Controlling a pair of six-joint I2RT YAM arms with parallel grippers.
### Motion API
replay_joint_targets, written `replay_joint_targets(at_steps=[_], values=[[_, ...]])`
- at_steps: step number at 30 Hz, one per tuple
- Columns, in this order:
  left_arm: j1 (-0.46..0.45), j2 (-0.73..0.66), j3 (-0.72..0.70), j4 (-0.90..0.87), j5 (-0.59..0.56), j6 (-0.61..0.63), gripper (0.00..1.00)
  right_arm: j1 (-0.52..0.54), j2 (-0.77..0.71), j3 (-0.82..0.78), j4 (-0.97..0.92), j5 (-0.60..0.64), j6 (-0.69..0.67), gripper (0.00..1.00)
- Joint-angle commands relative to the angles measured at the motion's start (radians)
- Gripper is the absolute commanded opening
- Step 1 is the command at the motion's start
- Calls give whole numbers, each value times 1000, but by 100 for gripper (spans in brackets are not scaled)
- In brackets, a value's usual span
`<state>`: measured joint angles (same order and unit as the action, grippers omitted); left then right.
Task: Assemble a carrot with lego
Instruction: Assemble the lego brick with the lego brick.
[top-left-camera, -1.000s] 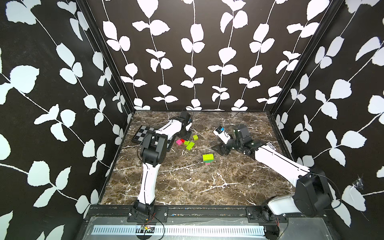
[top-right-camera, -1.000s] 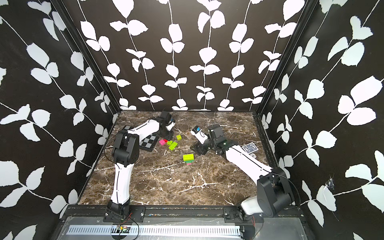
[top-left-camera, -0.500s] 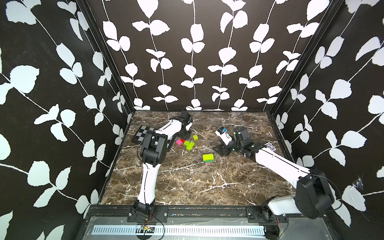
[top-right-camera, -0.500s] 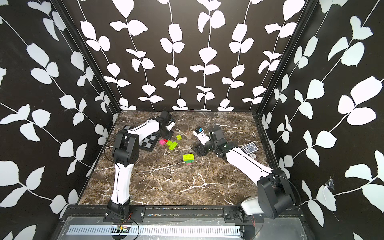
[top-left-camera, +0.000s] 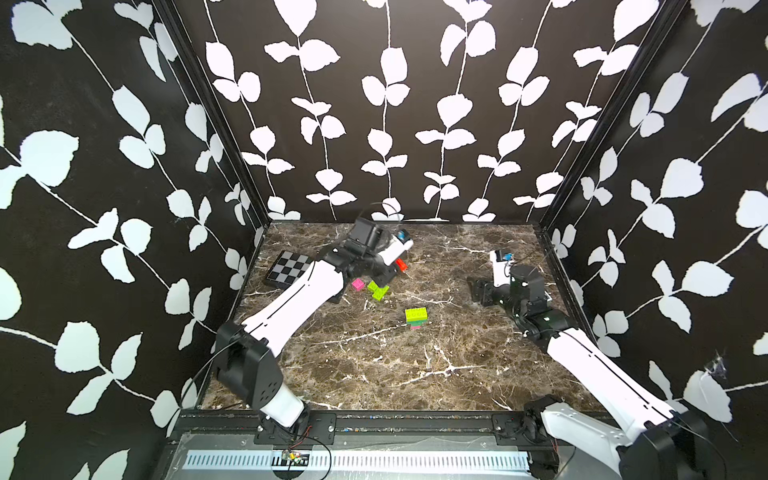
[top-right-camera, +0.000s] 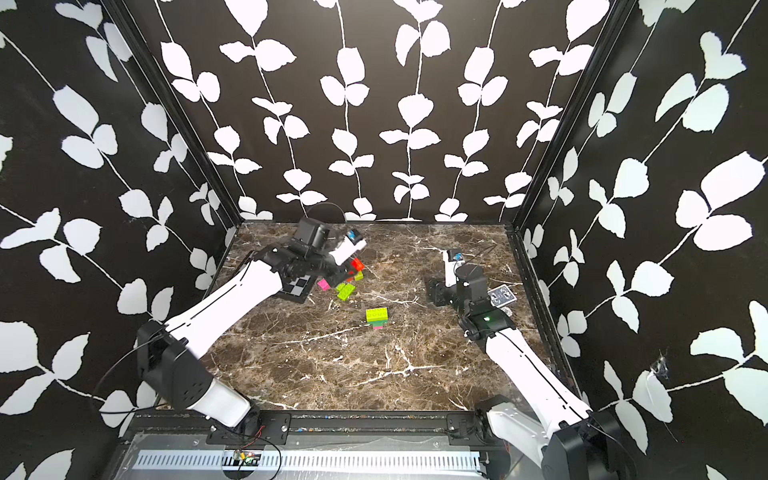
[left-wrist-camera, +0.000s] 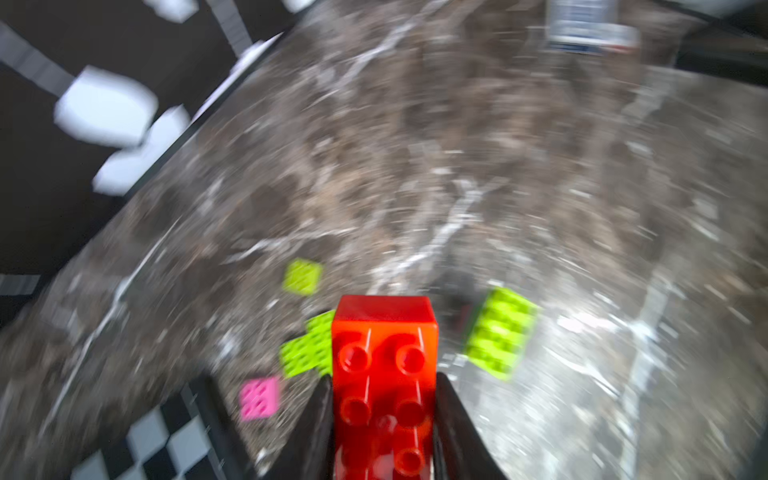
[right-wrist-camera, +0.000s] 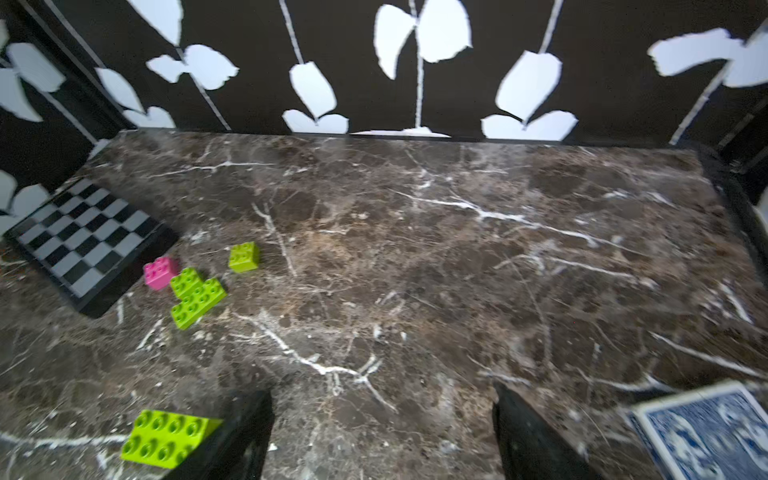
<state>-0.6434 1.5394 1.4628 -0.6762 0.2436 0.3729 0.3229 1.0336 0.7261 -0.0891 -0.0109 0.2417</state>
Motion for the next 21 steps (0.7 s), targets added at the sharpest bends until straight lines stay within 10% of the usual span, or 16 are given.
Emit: replay_joint_targets(at_steps=[1, 21], values=[[-30, 17, 13, -191, 83, 187, 12, -29, -12, -38, 14, 62, 41, 84], [-153, 357, 274, -369, 49, 377, 6, -68, -70, -77, -8, 55, -11, 84]])
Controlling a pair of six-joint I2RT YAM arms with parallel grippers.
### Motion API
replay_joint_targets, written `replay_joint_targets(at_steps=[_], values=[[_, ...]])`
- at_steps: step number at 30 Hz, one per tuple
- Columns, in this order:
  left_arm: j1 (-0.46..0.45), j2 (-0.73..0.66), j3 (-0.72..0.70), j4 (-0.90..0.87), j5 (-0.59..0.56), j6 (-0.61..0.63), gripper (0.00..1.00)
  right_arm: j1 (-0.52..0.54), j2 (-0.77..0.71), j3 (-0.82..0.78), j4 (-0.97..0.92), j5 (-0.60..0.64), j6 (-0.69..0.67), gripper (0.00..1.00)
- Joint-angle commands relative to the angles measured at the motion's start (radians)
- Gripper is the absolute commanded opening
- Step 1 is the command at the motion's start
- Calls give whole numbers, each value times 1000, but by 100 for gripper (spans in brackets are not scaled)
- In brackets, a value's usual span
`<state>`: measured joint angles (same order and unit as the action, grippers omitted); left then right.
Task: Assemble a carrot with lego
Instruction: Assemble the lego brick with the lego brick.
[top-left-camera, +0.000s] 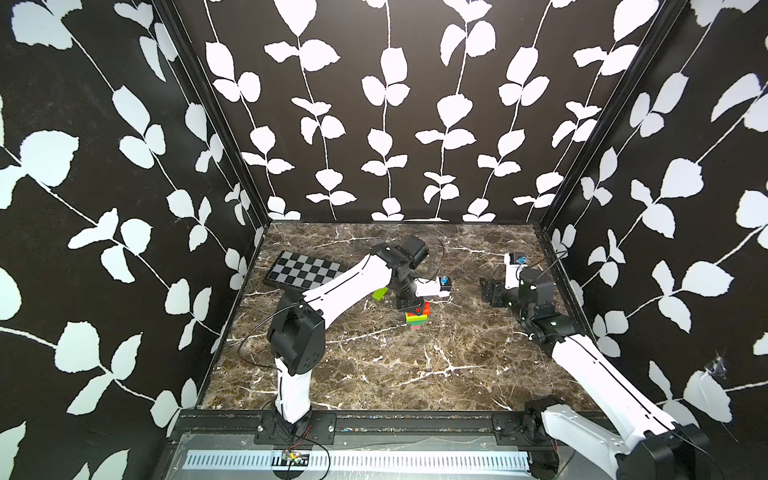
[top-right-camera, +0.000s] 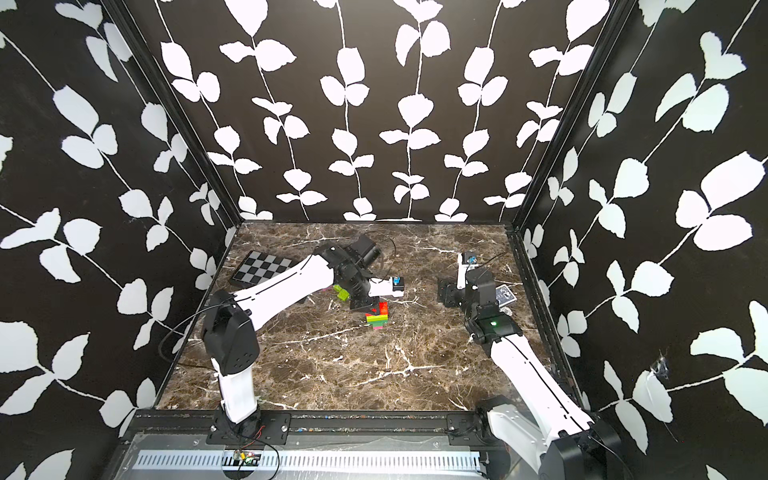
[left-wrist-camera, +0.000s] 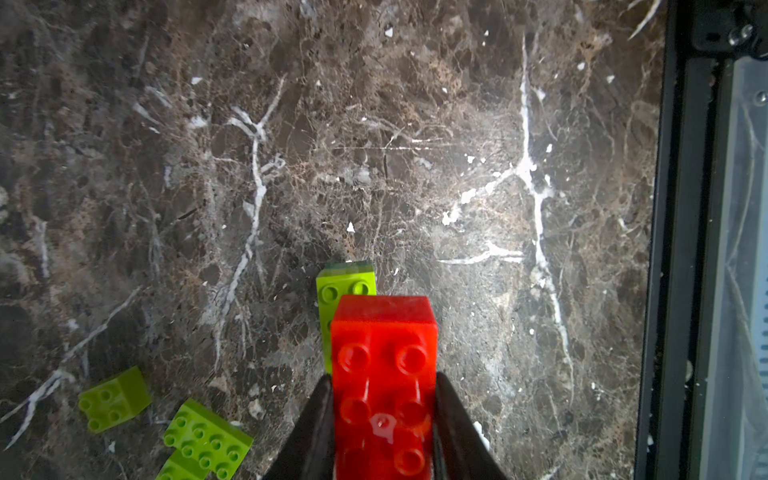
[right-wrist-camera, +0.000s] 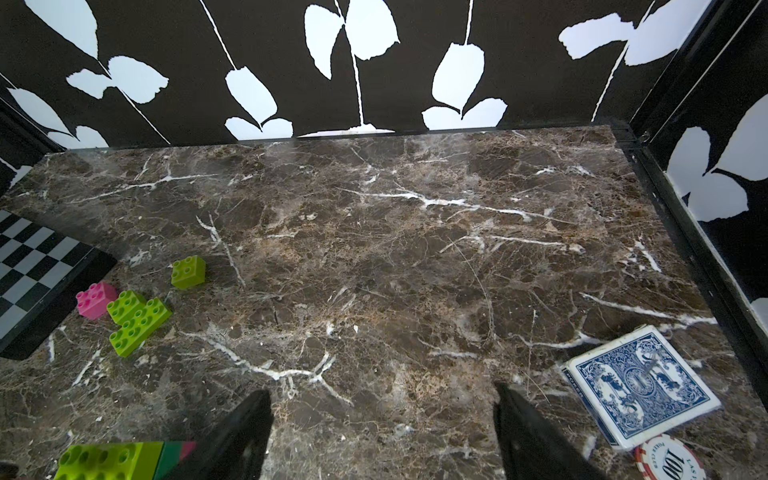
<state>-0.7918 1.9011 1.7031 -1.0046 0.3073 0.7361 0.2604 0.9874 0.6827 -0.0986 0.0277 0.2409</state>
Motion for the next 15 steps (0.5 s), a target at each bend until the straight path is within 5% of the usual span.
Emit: replay_joint_targets(at_steps=[1, 15], values=[[-6, 3, 35, -36, -20, 5, 5, -7, -27, -38, 6, 16, -10, 84], [-17, 49, 25, 21, -105, -94, 2, -11, -23, -58, 22, -11, 15, 84]])
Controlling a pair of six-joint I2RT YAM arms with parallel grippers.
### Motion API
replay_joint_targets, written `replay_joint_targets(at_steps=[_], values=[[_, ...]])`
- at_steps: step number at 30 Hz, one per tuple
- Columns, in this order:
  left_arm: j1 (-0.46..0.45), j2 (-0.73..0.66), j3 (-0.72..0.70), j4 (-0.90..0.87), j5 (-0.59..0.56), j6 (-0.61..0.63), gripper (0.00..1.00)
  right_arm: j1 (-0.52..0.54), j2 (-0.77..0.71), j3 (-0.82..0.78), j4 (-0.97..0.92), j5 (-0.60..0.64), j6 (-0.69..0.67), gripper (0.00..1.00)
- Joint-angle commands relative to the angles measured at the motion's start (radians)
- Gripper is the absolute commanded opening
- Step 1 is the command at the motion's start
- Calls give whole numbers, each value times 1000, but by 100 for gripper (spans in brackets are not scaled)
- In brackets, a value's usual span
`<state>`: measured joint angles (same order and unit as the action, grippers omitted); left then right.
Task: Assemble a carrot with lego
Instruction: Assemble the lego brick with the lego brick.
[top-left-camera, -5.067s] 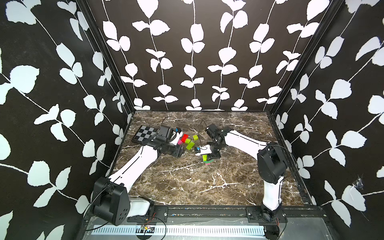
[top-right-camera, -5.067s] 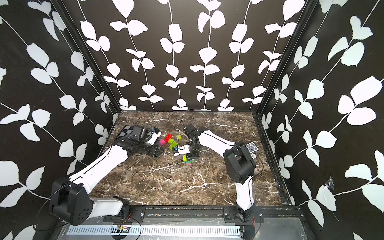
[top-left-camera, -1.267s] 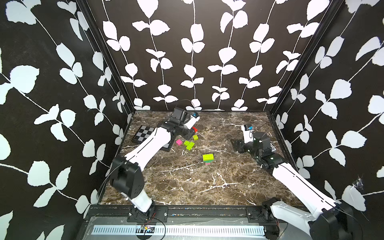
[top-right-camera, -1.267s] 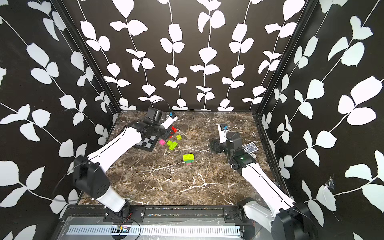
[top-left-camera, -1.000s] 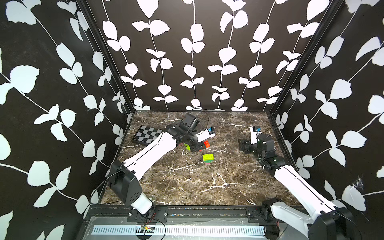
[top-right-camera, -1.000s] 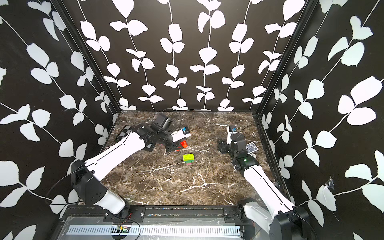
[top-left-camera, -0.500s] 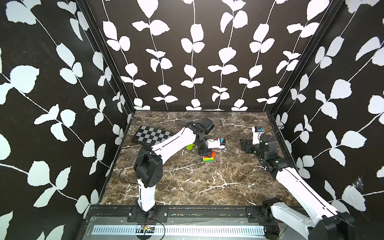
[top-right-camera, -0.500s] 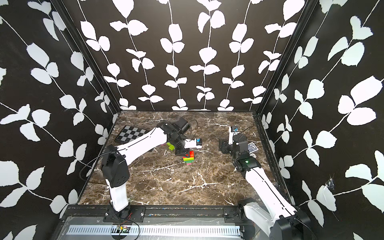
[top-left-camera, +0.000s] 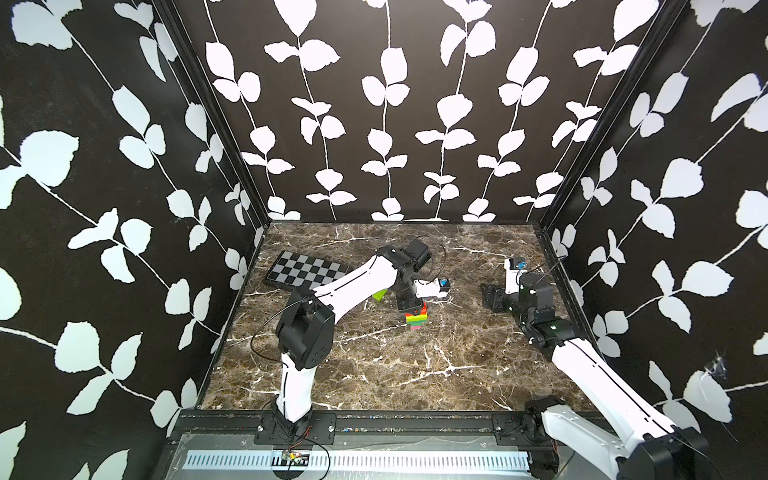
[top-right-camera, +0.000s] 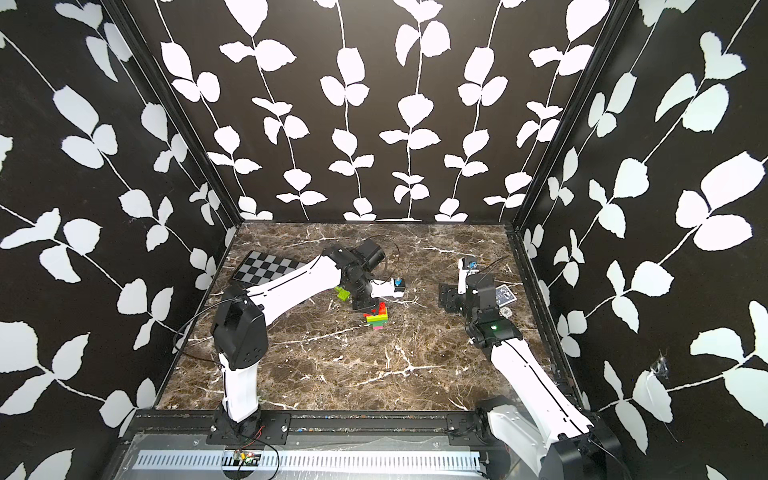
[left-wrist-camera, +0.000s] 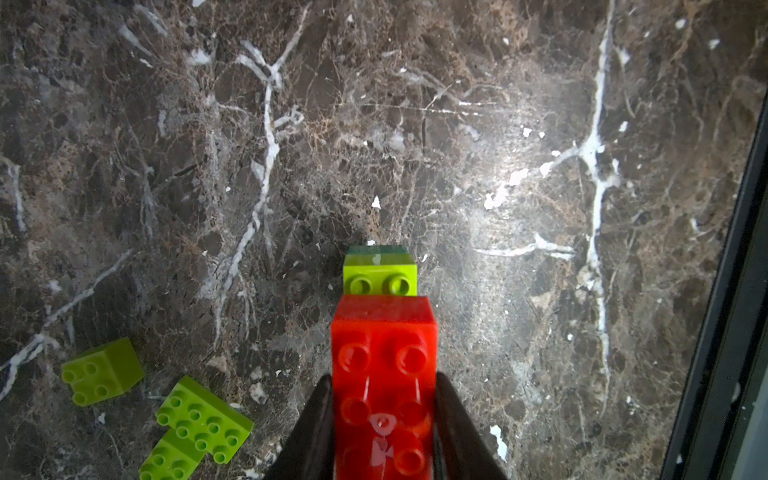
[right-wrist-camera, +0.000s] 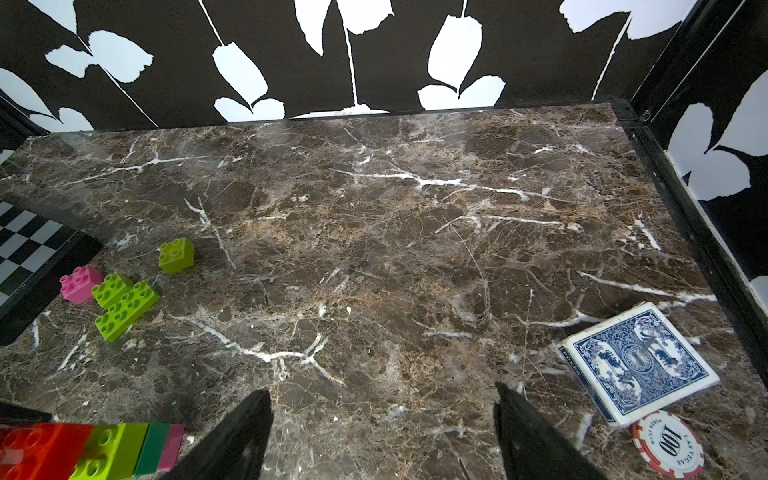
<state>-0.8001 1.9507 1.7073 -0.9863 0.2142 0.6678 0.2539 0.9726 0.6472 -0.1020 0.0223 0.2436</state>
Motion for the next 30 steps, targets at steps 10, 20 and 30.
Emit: replay_joint_targets(at_steps=[10, 20, 30], values=[[-25, 16, 9, 26, -47, -64, 2, -4, -5, -31, 30, -9, 16, 84], [-28, 40, 10, 14, -64, -63, 3, -6, -3, -34, 32, -9, 16, 84], [-28, 30, -4, 0, -72, -73, 2, -7, 9, -34, 38, -14, 20, 84]])
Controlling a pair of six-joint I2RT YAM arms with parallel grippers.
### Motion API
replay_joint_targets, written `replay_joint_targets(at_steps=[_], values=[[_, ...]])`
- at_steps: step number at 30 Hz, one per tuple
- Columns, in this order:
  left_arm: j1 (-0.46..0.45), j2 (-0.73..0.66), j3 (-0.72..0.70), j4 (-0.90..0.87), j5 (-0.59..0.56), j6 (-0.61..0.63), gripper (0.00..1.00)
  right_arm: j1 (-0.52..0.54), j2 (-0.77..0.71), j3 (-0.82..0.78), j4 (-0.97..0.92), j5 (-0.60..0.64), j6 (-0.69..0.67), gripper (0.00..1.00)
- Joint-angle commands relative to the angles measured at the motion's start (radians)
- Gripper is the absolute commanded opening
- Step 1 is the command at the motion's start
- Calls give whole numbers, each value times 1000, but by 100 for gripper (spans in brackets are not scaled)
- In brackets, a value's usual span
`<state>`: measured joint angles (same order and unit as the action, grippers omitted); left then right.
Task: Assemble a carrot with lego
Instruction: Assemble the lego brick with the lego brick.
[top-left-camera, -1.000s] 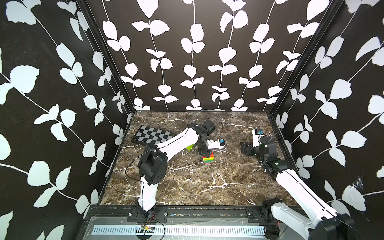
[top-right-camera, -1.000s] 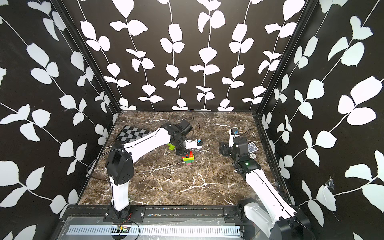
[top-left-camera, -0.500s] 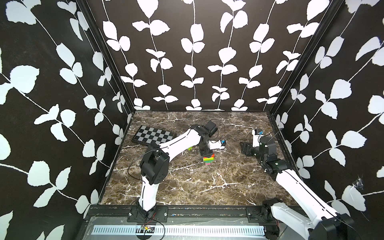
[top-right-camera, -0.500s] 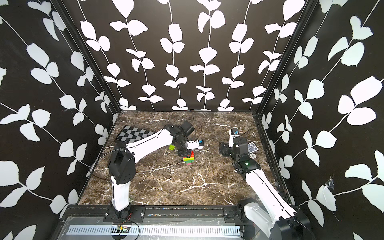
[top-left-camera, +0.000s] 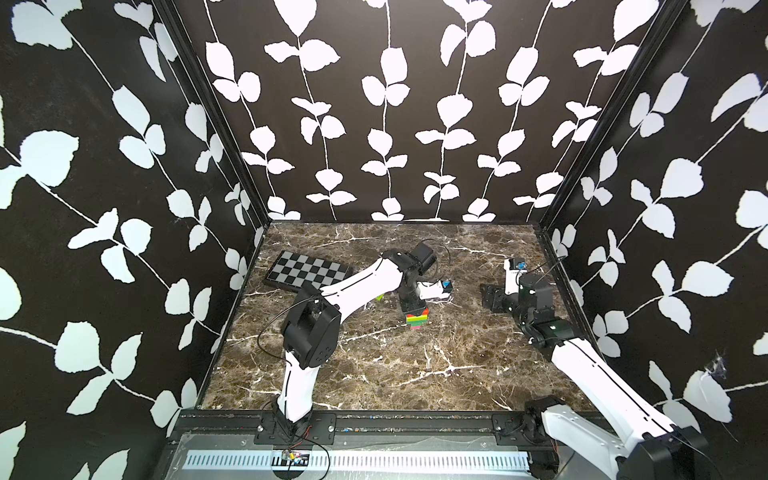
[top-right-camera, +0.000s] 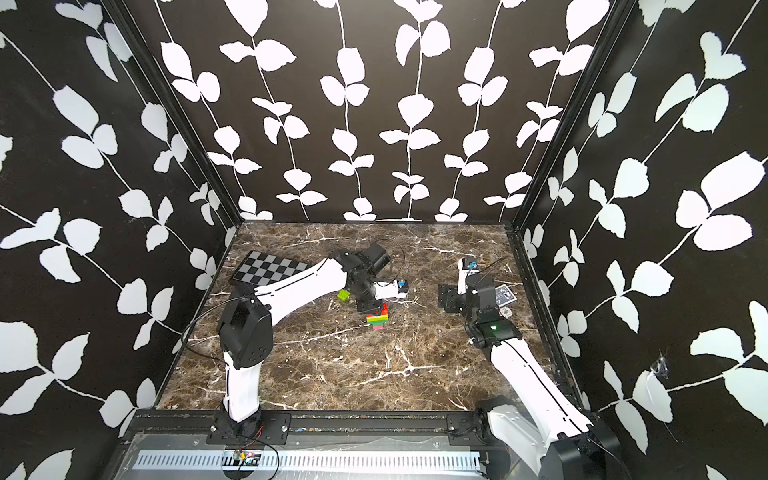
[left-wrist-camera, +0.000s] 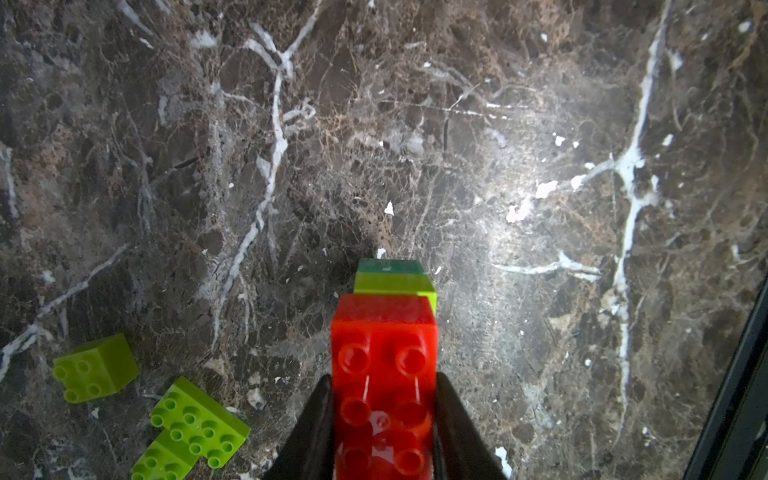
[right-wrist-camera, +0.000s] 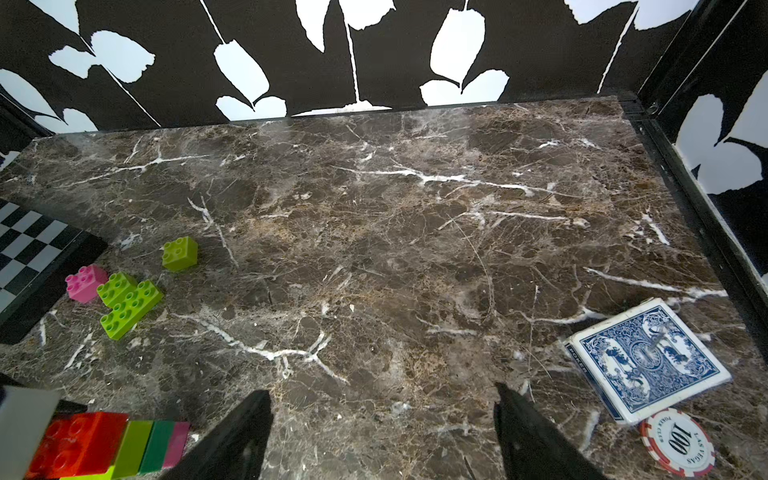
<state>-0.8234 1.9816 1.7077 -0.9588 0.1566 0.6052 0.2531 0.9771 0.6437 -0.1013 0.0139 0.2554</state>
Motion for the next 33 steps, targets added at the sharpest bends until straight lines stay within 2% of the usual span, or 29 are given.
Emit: replay_joint_targets(at_steps=[1, 20, 33], values=[[-6, -3, -5, -28, -13, -14, 2, -5, 5, -31, 37, -5, 8, 84], [-33, -39, -26, -26, -48, -43, 6, -6, 22, -35, 49, -15, 13, 84], [-33, -47, -44, -26, -55, -19, 8, -8, 30, -37, 52, -21, 15, 84]])
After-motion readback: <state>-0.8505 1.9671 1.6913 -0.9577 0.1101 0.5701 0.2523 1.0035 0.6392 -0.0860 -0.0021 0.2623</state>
